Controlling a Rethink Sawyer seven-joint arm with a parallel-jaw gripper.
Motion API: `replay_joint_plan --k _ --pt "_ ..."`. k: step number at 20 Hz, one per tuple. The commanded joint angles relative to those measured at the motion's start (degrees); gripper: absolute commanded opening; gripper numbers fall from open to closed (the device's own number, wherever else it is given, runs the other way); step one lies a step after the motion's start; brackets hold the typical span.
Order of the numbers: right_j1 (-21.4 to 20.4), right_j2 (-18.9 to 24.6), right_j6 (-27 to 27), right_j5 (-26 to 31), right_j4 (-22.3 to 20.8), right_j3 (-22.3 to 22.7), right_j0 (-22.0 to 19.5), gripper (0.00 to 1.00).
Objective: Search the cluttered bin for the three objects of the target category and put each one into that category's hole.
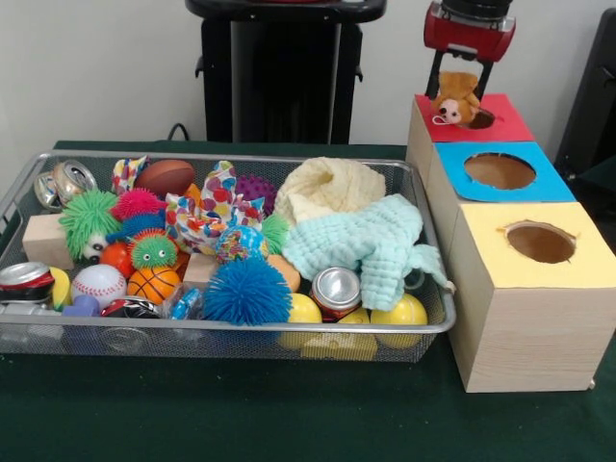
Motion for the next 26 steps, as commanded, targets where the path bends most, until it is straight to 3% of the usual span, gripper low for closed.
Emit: replay_joint_plan --k 1,4,13,26 --pt "-4.2 -2.6 1.5 15.0 -4.6 -6.4 -5.0 1.0" --pt "-5.0 -2.0 1.4 17.5 -6.0 -7.6 -5.8 1.0" --pt "-5.6 -0.3 2.7 17.8 -8.4 -7.8 -7.2 1.0" --pt "-3.8 0.3 9.3 10.0 -7.4 -3.0 -3.3 1.0"
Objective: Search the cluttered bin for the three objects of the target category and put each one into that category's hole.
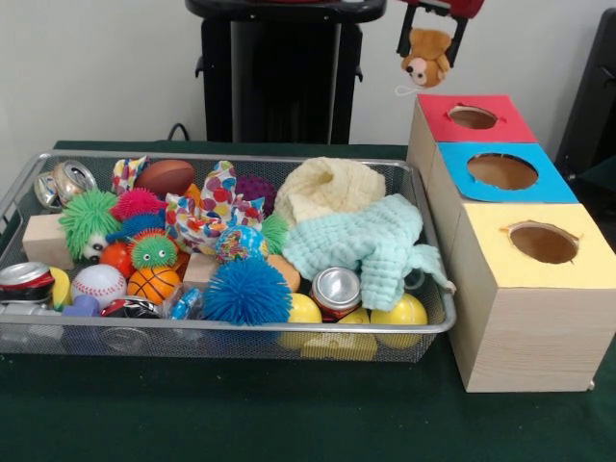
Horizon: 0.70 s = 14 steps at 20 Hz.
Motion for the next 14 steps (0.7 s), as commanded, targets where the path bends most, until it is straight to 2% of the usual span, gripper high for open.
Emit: replay_joint_plan --k 1,7,14 --pt "2.3 2.2 9.6 -5.2 -1.0 1.9 1.2 1.0" --pt "4.3 2.4 12.6 -10.1 0.6 4.1 3.5 1.0" --pt "7.3 4.0 13.6 -16.6 2.8 6.8 4.2 1.0"
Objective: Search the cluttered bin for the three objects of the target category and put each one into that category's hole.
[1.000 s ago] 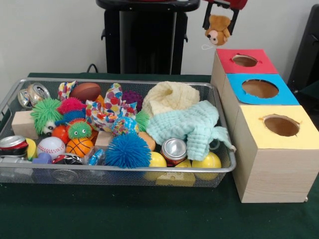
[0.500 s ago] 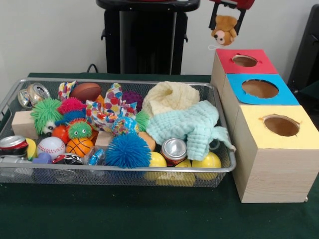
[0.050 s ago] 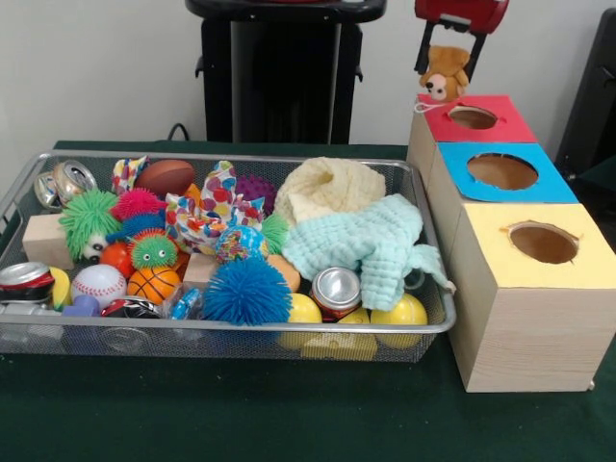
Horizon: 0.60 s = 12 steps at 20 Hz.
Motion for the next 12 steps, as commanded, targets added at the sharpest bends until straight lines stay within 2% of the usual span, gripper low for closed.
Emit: replay_joint_plan --k 1,12 --pt "5.3 3.9 14.1 -7.2 2.9 4.5 0.5 1.0" --pt "6.1 4.2 16.5 -9.2 8.0 6.5 4.7 1.0"
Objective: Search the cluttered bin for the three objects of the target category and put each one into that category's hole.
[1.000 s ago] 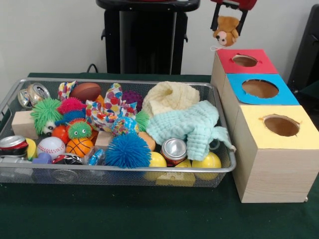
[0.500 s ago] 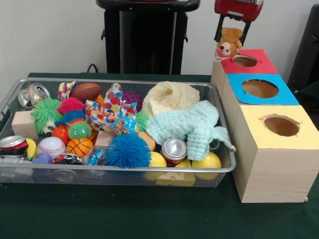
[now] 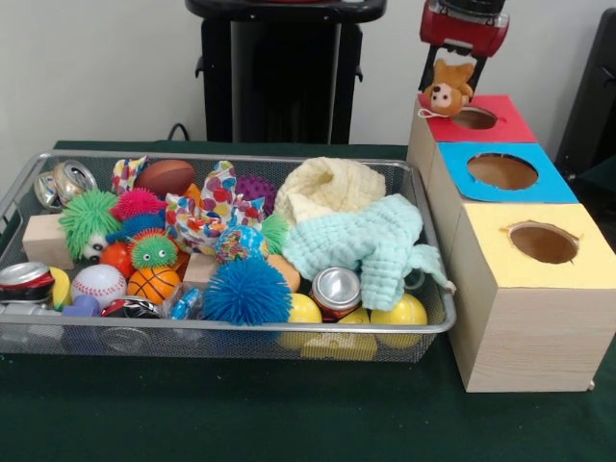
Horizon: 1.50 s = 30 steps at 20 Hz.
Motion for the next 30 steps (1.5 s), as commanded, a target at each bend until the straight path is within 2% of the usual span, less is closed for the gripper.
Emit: replay_joint_plan --k 1,12,15,23,30 --pt "2.4 4.0 16.8 -3.2 5.6 3.4 2.0 1.0" --pt "3.6 1.0 18.6 -1.6 10.7 1.5 8.9 1.0" --pt "4.1 1.4 16.6 -2.3 10.9 1.3 7.6 1.0" --pt "5.2 4.2 9.6 -4.5 9.0 0.8 -0.1 1.0" --pt "4.0 2.9 8.9 -2.7 6.8 -0.2 -0.7 1.0"
